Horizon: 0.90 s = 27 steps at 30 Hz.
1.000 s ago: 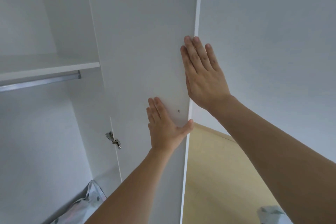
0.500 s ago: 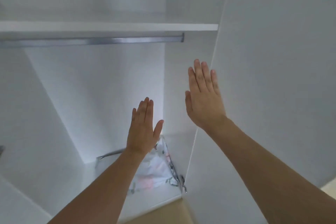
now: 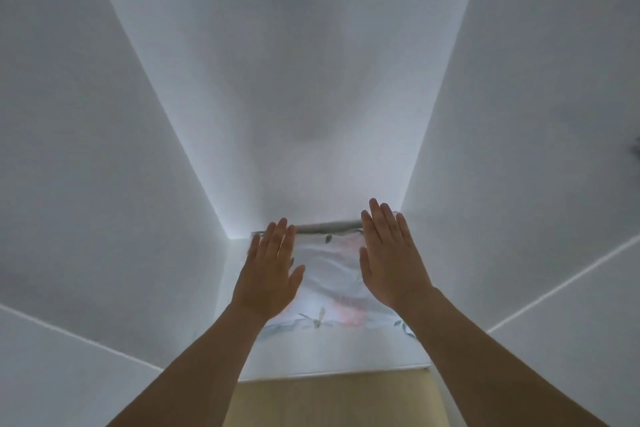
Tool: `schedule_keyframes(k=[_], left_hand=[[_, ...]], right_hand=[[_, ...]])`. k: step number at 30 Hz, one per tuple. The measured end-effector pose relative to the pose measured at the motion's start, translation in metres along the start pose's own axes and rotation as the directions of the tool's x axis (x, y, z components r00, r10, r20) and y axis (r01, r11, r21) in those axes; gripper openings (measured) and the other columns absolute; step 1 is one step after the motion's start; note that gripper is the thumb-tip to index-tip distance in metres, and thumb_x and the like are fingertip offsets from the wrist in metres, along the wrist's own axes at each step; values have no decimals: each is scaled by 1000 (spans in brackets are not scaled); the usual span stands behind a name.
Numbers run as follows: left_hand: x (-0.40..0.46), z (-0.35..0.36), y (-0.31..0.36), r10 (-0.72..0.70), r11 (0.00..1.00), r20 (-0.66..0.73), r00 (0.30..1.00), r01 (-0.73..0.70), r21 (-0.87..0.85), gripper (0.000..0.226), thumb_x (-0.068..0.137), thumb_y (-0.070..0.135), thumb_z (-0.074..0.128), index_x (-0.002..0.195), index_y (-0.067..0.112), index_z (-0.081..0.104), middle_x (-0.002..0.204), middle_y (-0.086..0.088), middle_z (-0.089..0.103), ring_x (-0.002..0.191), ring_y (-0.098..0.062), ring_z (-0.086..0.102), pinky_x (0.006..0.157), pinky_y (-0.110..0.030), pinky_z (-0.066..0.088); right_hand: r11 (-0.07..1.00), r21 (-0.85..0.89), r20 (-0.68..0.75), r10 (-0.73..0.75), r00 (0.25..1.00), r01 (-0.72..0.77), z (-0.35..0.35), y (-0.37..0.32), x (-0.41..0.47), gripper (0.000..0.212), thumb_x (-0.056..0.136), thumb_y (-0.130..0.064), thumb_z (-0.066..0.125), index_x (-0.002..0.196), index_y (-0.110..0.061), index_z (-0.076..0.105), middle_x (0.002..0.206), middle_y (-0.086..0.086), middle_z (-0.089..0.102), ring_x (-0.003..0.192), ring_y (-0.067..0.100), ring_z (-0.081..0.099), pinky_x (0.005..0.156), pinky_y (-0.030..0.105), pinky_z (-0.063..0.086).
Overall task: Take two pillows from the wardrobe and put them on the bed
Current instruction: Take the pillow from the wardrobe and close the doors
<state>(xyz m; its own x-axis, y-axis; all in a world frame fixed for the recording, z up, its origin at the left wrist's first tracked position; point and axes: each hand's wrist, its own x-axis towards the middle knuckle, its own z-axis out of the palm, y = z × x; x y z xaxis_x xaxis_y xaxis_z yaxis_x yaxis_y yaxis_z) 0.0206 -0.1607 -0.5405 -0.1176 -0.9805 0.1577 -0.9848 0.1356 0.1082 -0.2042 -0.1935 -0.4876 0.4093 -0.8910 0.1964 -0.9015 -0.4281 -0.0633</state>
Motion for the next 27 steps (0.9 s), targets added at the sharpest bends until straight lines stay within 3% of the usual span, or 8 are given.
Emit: schedule_keyframes(k=[5,9,13,17,20,24,27], left_hand=[[-8,230,-34,-40,998,264,964,27,52,77,96,51,30,152,17,-11,160,1,-17,146,-18,-19,117,-38,-13],[0,387,-64,-75,997,414,907,63,42,83,93,56,35,151,21,-12,160,5,-19,146,-18,-17,119,-43,-5],[26,495,-91,-87,995,426,901,61,73,98,84,68,45,150,29,-15,157,10,-24,146,-18,-19,116,-56,-2],[47,557,-117,-78,992,404,912,32,118,109,72,80,47,146,38,-22,152,12,-34,142,-20,-29,109,-67,-11],[47,591,-131,-38,994,380,924,-6,113,107,71,82,43,144,42,-24,155,11,-31,143,-19,-27,108,-68,-11],[45,627,-143,10,999,313,950,-22,34,93,76,81,33,146,46,-16,159,14,-17,146,-15,-16,111,-65,-8],[49,637,-147,38,999,280,959,-39,-1,85,78,79,29,147,47,-10,160,14,-11,147,-15,-11,111,-63,-10]], right_hand=[[998,-43,254,-37,966,50,239,44,-11,67,98,-30,30,152,-10,-5,160,9,-13,147,24,-13,119,39,-12],[998,-53,400,-18,917,42,407,70,-9,78,97,-45,31,150,-11,-16,158,6,-23,146,22,-20,116,40,-15],[998,-52,435,4,900,20,530,80,9,94,90,-57,41,149,-13,-19,158,5,-24,146,22,-18,118,42,-10],[998,-56,433,19,901,5,608,84,25,115,76,-68,51,148,-14,-21,156,8,-26,144,25,-24,117,45,-14],[999,-48,354,-3,935,22,644,91,31,115,73,-74,44,148,-15,-21,157,7,-25,144,23,-25,116,43,-17],[998,-38,276,-30,961,42,676,98,26,105,77,-74,38,152,-13,-4,161,7,-8,148,22,-9,118,38,-13],[996,-61,212,-50,976,64,687,95,23,93,81,-69,27,151,-8,16,159,12,13,147,28,12,119,41,-1]])
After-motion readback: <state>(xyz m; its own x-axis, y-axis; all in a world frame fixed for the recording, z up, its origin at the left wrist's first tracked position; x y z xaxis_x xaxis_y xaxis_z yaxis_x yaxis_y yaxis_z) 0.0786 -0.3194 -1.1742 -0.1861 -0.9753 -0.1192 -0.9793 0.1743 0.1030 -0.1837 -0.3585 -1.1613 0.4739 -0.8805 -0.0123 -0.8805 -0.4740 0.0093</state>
